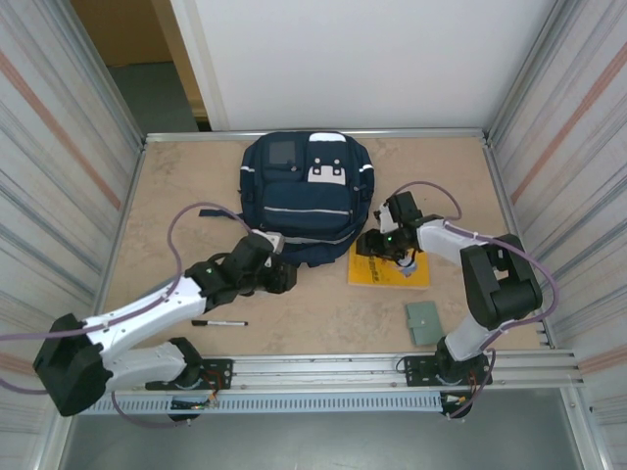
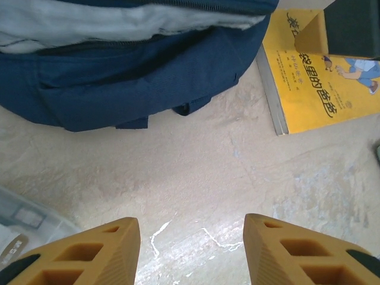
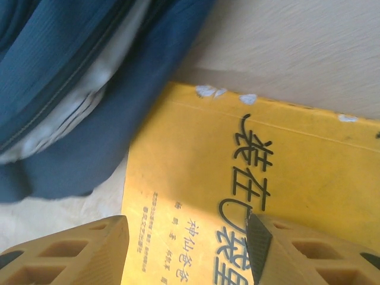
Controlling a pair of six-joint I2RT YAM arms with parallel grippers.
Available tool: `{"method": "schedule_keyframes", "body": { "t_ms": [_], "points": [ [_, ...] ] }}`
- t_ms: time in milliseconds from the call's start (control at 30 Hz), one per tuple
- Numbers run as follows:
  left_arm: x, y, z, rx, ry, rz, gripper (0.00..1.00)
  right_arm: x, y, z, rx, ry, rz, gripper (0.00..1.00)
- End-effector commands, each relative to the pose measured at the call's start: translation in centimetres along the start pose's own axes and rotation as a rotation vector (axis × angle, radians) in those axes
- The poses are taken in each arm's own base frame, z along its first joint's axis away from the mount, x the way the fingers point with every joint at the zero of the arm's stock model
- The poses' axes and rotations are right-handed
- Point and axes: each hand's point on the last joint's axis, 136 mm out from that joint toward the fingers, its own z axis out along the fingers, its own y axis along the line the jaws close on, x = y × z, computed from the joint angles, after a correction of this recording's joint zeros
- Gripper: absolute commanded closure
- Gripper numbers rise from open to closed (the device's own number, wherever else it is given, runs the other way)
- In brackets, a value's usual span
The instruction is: Pack the student bag
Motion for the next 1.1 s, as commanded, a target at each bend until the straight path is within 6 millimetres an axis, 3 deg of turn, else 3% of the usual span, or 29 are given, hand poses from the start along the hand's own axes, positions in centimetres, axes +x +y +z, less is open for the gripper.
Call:
{"method": "schedule_keyframes", "body": {
  "t_ms": [0, 100, 400, 500, 633, 800, 867, 933, 1067],
  "points": [
    [-2.0, -2.2, 0.0, 0.054, -0.036, 0.064, 0.51, 8.8, 1.4, 1.7, -0.041, 0.29, -0.038, 0.45],
    [-2.2, -3.1, 0.2, 0.089, -0.02, 0.088, 0.51, 11.6, 4.0, 1.8, -0.073, 0.373, -0.138, 0.46],
    [-0.3, -2.7, 1.0, 0.111, 0.021, 0.098, 0.5, 19.0, 5.2, 1.9, -0.052, 0.536, -0.231, 0.46],
    [0.1, -2.6, 1.8, 0.108, 0.038, 0.098, 0.5, 19.0, 6.5, 1.8, -0.071, 0.523, -0.287, 0.46],
    [0.0, -3.1, 2.6, 0.124, 0.055, 0.138, 0.5, 17.0, 7.2, 0.6, -0.031, 0.416, -0.254, 0.37],
    [-0.3, -4.8, 4.5, 0.184, 0.109, 0.234, 0.49, 15.4, 6.2, -2.2, 0.055, 0.247, -0.109, 0.35],
    [0.0, -5.7, 5.4, 0.21, 0.157, 0.289, 0.49, 15.2, 5.3, -3.5, 0.074, 0.177, -0.056, 0.31],
    [0.5, -6.3, 6.4, 0.174, 0.204, 0.372, 0.49, 14.7, 2.8, -4.9, 0.162, 0.101, -0.014, 0.28],
    [1.7, -8.0, 8.2, 0.197, 0.283, 0.435, 0.48, 14.5, -1.2, -6.1, 0.149, 0.086, 0.171, 0.32]
  ]
}}
